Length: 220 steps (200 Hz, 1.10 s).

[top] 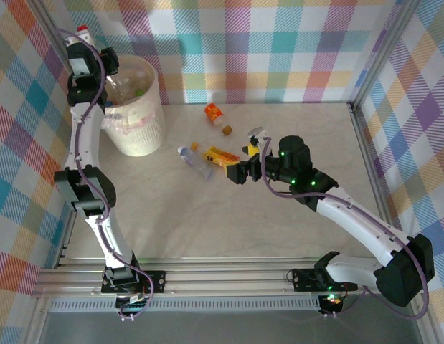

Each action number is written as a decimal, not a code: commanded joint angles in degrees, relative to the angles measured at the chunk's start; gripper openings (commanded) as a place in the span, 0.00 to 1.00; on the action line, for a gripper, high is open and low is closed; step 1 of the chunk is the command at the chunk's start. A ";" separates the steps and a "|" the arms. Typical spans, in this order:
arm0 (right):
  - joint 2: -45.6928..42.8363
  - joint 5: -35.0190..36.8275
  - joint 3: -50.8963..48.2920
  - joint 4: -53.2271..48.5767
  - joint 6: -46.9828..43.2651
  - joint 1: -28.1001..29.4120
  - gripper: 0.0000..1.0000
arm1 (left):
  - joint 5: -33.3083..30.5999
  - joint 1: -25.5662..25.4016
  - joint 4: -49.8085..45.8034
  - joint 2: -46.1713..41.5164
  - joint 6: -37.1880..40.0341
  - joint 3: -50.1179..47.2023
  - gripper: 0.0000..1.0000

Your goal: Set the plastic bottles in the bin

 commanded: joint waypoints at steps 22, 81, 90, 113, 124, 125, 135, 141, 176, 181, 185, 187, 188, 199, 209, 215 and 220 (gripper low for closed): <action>-0.14 0.08 0.04 0.02 -1.25 0.36 1.00 | 4.39 1.67 -7.70 3.37 -3.46 5.09 0.70; 0.51 1.09 0.65 -0.48 -0.53 0.36 1.00 | 3.88 1.68 -16.66 7.02 -5.49 14.92 0.96; 0.58 1.20 0.74 -0.45 -0.44 0.36 1.00 | 3.73 1.63 -16.76 6.72 -5.89 14.91 1.00; 1.01 3.30 0.76 -0.17 0.87 0.36 1.00 | 4.51 1.62 -17.26 5.91 -6.82 14.92 1.00; 1.28 5.65 0.75 -0.14 2.06 0.35 1.00 | 4.78 1.64 -17.74 5.36 -7.50 14.86 1.00; 1.33 5.90 0.74 -0.11 2.22 0.36 1.00 | 4.80 1.66 -17.83 5.36 -7.59 14.85 1.00; 1.69 8.53 0.74 -0.13 3.56 0.28 1.00 | 5.19 1.64 -18.17 4.93 -8.32 14.77 1.00; 1.88 9.48 0.75 -0.15 3.90 0.27 1.00 | 5.49 1.61 -18.35 4.44 -8.78 14.56 1.00; 4.38 12.60 0.91 -0.42 4.45 0.28 1.00 | 8.87 1.29 -17.20 1.65 -11.36 11.53 1.00; 4.85 13.16 0.96 -0.58 4.49 0.27 1.00 | 9.17 1.14 -17.13 1.29 -11.58 11.01 1.00; 5.18 13.55 0.92 -0.62 4.56 0.28 1.00 | 9.42 1.11 -16.92 0.96 -11.87 10.63 1.00; 5.34 13.82 0.92 -0.61 4.58 0.28 1.00 | 9.65 1.08 -16.88 0.72 -11.98 10.51 1.00; 5.42 13.94 0.87 -0.61 4.63 0.27 1.00 | 9.70 1.07 -16.87 0.71 -12.07 10.43 1.00; 6.21 14.97 0.75 -0.65 4.60 0.29 1.00 | 10.90 1.00 -16.80 -0.07 -12.96 9.55 1.00; 6.97 15.39 0.50 -0.46 4.09 0.22 1.00 | 12.24 0.96 -16.53 -1.01 -14.24 8.44 1.00; 7.49 15.40 0.33 -0.29 3.54 0.19 1.00 | 13.26 0.90 -15.74 -1.79 -14.98 7.41 1.00; 7.97 15.15 0.23 -0.28 2.84 0.10 1.00 | 14.04 0.82 -14.92 -2.55 -15.65 6.22 1.00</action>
